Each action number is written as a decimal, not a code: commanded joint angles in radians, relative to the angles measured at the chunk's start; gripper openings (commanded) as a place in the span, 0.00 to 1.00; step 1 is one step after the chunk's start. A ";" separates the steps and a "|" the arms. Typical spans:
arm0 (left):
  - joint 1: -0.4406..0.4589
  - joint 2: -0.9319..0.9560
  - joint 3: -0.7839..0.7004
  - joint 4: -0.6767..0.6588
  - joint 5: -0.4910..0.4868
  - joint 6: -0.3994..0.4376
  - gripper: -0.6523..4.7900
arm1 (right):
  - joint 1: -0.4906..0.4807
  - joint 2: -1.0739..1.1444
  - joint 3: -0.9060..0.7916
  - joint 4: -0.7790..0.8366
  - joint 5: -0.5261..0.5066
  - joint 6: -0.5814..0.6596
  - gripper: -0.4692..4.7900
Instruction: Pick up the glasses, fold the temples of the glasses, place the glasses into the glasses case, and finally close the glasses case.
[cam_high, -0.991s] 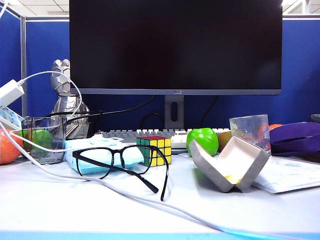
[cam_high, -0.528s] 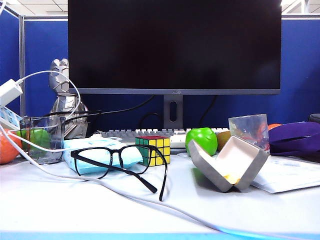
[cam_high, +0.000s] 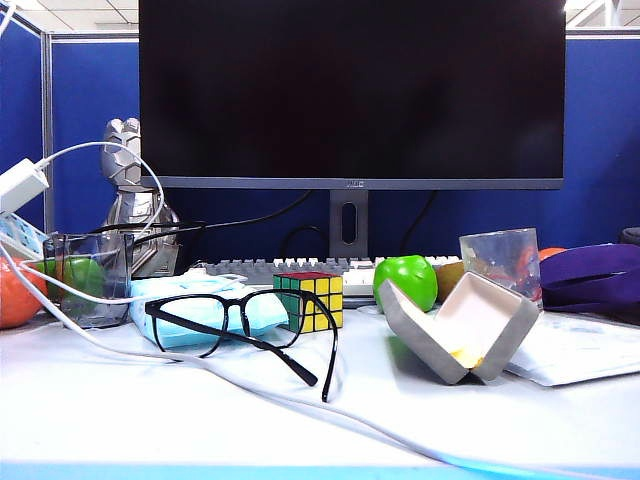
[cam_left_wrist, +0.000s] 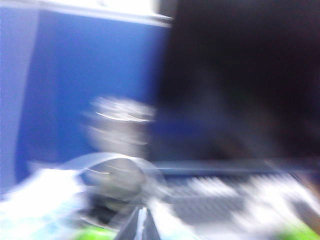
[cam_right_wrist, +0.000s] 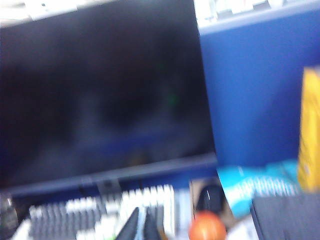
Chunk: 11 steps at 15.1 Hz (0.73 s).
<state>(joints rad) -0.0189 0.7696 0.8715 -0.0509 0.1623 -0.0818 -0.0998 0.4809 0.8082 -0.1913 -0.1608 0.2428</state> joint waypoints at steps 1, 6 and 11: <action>-0.009 0.206 0.129 -0.136 0.304 0.005 0.11 | 0.002 0.101 0.125 0.015 -0.107 -0.008 0.09; -0.203 0.439 0.236 -0.324 0.319 0.251 0.11 | 0.017 0.198 0.228 0.016 -0.160 -0.008 0.09; -0.409 0.647 0.240 -0.360 0.147 0.365 0.17 | 0.017 0.217 0.235 0.004 -0.286 -0.008 0.09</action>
<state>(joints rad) -0.4152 1.3979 1.1069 -0.4133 0.3428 0.2455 -0.0834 0.6979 1.0374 -0.1997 -0.4412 0.2363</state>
